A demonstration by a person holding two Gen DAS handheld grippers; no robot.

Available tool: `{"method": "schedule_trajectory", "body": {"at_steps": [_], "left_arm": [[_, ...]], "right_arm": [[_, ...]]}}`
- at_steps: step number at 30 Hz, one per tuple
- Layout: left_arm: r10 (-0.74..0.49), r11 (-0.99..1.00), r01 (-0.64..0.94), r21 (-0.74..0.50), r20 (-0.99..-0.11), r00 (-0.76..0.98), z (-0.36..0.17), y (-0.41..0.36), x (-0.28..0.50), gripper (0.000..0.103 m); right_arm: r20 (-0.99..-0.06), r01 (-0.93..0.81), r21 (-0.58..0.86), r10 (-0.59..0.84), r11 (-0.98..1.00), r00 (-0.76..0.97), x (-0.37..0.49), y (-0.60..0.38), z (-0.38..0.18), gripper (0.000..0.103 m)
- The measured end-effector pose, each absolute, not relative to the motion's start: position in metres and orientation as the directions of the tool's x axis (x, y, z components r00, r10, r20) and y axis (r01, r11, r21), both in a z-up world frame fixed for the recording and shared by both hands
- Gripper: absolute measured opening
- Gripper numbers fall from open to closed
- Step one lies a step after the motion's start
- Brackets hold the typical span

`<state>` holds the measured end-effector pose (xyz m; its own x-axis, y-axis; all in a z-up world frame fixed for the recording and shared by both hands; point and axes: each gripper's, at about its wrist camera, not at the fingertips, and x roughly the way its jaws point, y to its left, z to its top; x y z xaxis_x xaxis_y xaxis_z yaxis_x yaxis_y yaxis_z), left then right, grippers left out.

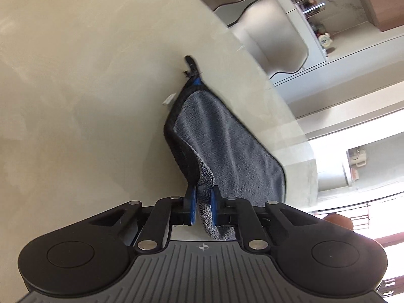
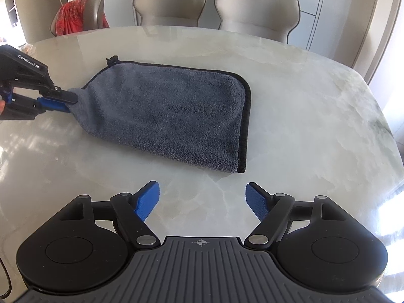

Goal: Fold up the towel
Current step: 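Grasp the folded towel's end with the left gripper while the right gripper grasps the other end, then lift the towel end with the right gripper and fold it toward the left gripper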

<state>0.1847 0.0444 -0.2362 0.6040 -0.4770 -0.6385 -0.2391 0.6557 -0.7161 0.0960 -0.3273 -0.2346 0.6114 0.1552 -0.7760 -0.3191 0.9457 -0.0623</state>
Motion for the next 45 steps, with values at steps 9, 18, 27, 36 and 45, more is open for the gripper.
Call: {"method": "schedule_trajectory", "body": {"at_steps": [9, 18, 27, 36, 45], "left_arm": [[-0.485, 0.751, -0.092, -0.654, -0.641, 0.595, -0.203, 0.019, 0.198, 0.01], [-0.508, 0.743, -0.091, -0.664, -0.646, 0.57, -0.207, 0.024, 0.194, 0.01], [-0.504, 0.723, -0.127, -0.68, -0.643, 0.577, -0.221, 0.037, 0.2, 0.052], [-0.503, 0.603, -0.265, -0.753, -0.616, 0.607, -0.244, 0.071, 0.229, 0.066], [-0.513, 0.579, -0.323, -0.749, -0.642, 0.569, -0.27, 0.076, 0.267, 0.064]], "right_arm": [[-0.669, -0.56, -0.085, 0.369, 0.824, 0.645, 0.094, -0.282, -0.218, 0.072], [-0.595, -0.686, -0.176, 0.479, 0.706, 0.646, 0.12, -0.203, -0.236, 0.055], [-0.636, -0.687, -0.099, 0.485, 0.72, 0.601, 0.147, -0.193, -0.246, 0.008], [-0.617, -0.684, -0.088, 0.499, 0.724, 0.608, 0.152, -0.201, -0.239, 0.008], [-0.623, -0.712, -0.102, 0.514, 0.695, 0.59, 0.145, -0.191, -0.242, 0.008]]}}
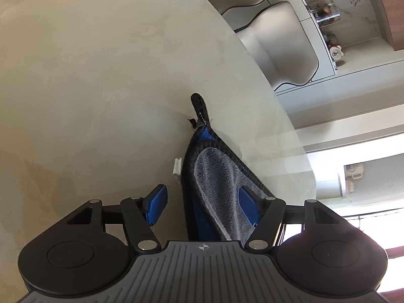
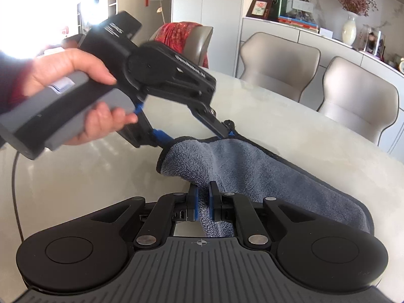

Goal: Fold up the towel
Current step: 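Lift the towel end with the right gripper and fold it toward the left gripper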

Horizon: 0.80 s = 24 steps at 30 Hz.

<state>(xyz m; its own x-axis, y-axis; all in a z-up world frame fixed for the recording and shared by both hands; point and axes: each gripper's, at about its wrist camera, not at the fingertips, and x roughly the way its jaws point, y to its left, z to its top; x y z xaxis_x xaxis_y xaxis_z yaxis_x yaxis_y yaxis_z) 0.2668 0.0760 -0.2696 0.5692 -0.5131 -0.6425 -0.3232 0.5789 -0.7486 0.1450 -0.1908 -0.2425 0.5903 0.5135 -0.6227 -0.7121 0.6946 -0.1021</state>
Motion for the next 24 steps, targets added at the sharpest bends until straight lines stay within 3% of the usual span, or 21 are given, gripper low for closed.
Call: {"method": "schedule_trajectory", "body": {"at_steps": [1, 3, 9, 16, 24], "left_arm": [[-0.518, 0.577, -0.319, -0.751, -0.64, 0.568, -0.27, 0.075, 0.269, 0.064], [-0.551, 0.574, -0.29, -0.766, -0.623, 0.556, -0.272, 0.07, 0.275, 0.046], [-0.56, 0.61, -0.231, -0.758, -0.619, 0.551, -0.262, 0.059, 0.282, 0.009], [-0.489, 0.766, -0.115, -0.632, -0.69, 0.534, -0.226, 0.031, 0.288, 0.008], [-0.506, 0.834, 0.079, -0.546, -0.7, 0.504, -0.192, -0.034, 0.291, 0.008]], "right_arm": [[-0.622, -0.712, -0.101, 0.514, 0.695, 0.59, 0.144, -0.191, -0.242, 0.008], [-0.62, -0.711, -0.101, 0.515, 0.696, 0.592, 0.14, -0.191, -0.243, 0.009], [-0.618, -0.705, -0.09, 0.515, 0.704, 0.593, 0.135, -0.194, -0.246, 0.009], [-0.591, -0.669, -0.031, 0.526, 0.742, 0.611, 0.137, -0.204, -0.248, 0.01], [-0.569, -0.584, 0.098, 0.527, 0.806, 0.631, 0.133, -0.232, -0.252, 0.01]]}}
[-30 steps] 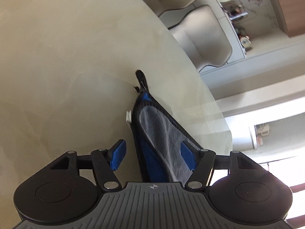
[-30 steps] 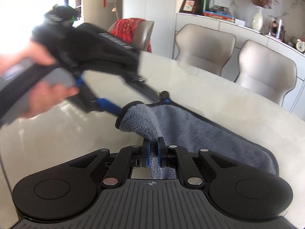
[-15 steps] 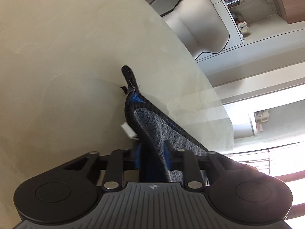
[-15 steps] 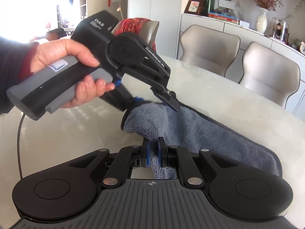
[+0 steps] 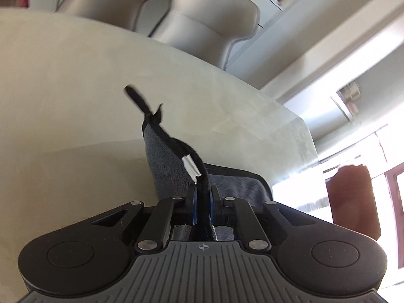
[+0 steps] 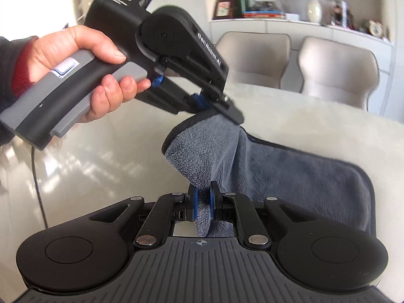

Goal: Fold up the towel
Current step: 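Lift the towel end with the right gripper and fold it toward the left gripper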

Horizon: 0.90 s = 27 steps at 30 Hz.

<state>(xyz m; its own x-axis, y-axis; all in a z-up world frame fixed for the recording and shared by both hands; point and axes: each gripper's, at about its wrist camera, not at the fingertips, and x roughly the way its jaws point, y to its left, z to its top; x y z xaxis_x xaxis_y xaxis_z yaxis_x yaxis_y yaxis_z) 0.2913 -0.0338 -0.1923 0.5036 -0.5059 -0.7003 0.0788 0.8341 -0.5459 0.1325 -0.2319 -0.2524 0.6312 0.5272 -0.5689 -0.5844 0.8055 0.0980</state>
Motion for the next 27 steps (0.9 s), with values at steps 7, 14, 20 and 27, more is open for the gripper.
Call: {"method": "schedule_trajectory", "body": {"at_steps": [7, 14, 20, 27], "left_arm": [[-0.519, 0.848, 0.159, -0.506, -0.729, 0.447, -0.196, -0.088, 0.294, 0.008], [-0.538, 0.842, 0.215, -0.494, -0.741, 0.403, -0.207, -0.144, 0.304, 0.008], [-0.541, 0.841, 0.223, -0.494, -0.75, 0.38, -0.217, -0.173, 0.303, 0.008], [-0.529, 0.849, 0.216, -0.483, -0.76, 0.378, -0.225, -0.189, 0.297, 0.008]], "right_arm": [[-0.554, -0.489, 0.215, 0.518, 0.845, 0.652, 0.129, -0.267, -0.257, 0.01], [-0.544, -0.395, 0.287, 0.488, 0.873, 0.683, 0.128, -0.301, -0.261, 0.01], [-0.552, -0.332, 0.312, 0.455, 0.89, 0.699, 0.13, -0.323, -0.267, 0.01], [-0.546, -0.295, 0.342, 0.444, 0.892, 0.711, 0.126, -0.34, -0.271, 0.01]]}}
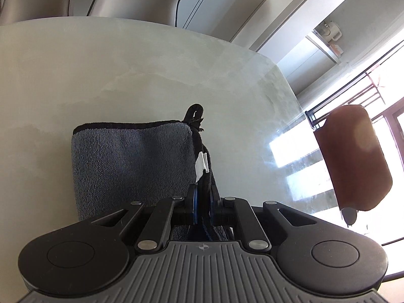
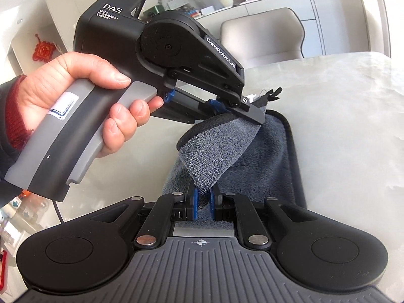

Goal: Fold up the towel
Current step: 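Lift the towel end with the right gripper and fold it toward the left gripper, then lower the folded towel onto the table and open both grippers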

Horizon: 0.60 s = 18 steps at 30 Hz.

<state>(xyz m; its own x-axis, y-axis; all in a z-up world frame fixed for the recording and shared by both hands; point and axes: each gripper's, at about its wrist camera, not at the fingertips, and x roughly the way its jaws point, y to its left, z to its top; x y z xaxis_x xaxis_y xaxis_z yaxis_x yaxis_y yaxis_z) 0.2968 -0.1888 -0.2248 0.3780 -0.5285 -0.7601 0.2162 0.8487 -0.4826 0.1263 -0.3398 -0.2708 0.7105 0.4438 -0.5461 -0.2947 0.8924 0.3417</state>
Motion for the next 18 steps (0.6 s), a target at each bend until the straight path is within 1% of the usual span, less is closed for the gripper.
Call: {"method": "schedule_trajectory", "body": {"at_steps": [4, 5, 7, 8, 9, 11, 12, 15, 18], "left_arm": [[-0.516, 0.856, 0.212, -0.471, -0.774, 0.367, -0.234, -0.203, 0.296, 0.008], [-0.512, 0.859, 0.208, -0.468, -0.777, 0.366, -0.236, -0.205, 0.297, 0.009], [-0.513, 0.859, 0.208, -0.468, -0.782, 0.354, -0.239, -0.208, 0.297, 0.014], [-0.515, 0.857, 0.214, -0.469, -0.782, 0.35, -0.24, -0.21, 0.297, 0.02], [-0.52, 0.854, 0.221, -0.471, -0.78, 0.347, -0.24, -0.213, 0.297, 0.028], [-0.528, 0.849, 0.239, -0.471, -0.774, 0.349, -0.236, -0.214, 0.292, 0.037], [-0.527, 0.85, 0.246, -0.466, -0.773, 0.354, -0.234, -0.214, 0.29, 0.04], [-0.497, 0.867, 0.254, -0.428, -0.775, 0.391, -0.225, -0.212, 0.288, 0.044], [-0.483, 0.876, 0.227, -0.426, -0.769, 0.42, -0.223, -0.195, 0.277, 0.046]], "right_arm": [[-0.553, -0.264, 0.372, 0.441, 0.89, 0.707, 0.126, -0.347, -0.275, 0.01], [-0.555, -0.256, 0.381, 0.441, 0.889, 0.705, 0.126, -0.349, -0.276, 0.013], [-0.564, -0.24, 0.401, 0.444, 0.884, 0.696, 0.126, -0.352, -0.277, 0.025], [-0.568, -0.223, 0.413, 0.441, 0.883, 0.695, 0.126, -0.355, -0.277, 0.035], [-0.568, -0.203, 0.424, 0.434, 0.883, 0.699, 0.126, -0.358, -0.277, 0.038], [-0.567, -0.19, 0.43, 0.427, 0.883, 0.704, 0.131, -0.36, -0.276, 0.038], [-0.566, -0.187, 0.427, 0.423, 0.884, 0.707, 0.132, -0.361, -0.276, 0.038], [-0.559, -0.184, 0.419, 0.412, 0.889, 0.719, 0.137, -0.362, -0.275, 0.038], [-0.559, -0.168, 0.418, 0.399, 0.893, 0.727, 0.14, -0.364, -0.274, 0.038]]}}
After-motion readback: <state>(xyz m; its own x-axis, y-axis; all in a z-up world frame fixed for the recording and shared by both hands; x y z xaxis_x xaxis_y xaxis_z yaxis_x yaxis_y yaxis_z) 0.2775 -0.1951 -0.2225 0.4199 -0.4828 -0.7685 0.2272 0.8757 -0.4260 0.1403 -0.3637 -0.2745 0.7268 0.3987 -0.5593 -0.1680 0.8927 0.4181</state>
